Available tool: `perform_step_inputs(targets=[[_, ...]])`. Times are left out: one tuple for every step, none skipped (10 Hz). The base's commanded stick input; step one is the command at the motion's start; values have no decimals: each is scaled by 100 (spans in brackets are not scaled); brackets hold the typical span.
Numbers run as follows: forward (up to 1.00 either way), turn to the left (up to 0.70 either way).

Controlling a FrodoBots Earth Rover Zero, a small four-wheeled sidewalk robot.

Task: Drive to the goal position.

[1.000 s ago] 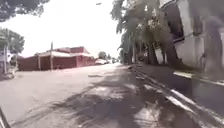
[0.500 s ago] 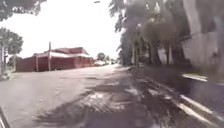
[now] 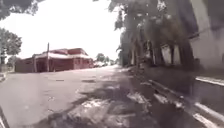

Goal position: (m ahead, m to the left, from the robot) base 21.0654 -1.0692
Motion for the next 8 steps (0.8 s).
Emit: perform_step_inputs(targets=[[70, 1], [70, 1], [70, 1], [70, 1], [70, 1], [70, 1], [70, 1], [70, 1]])
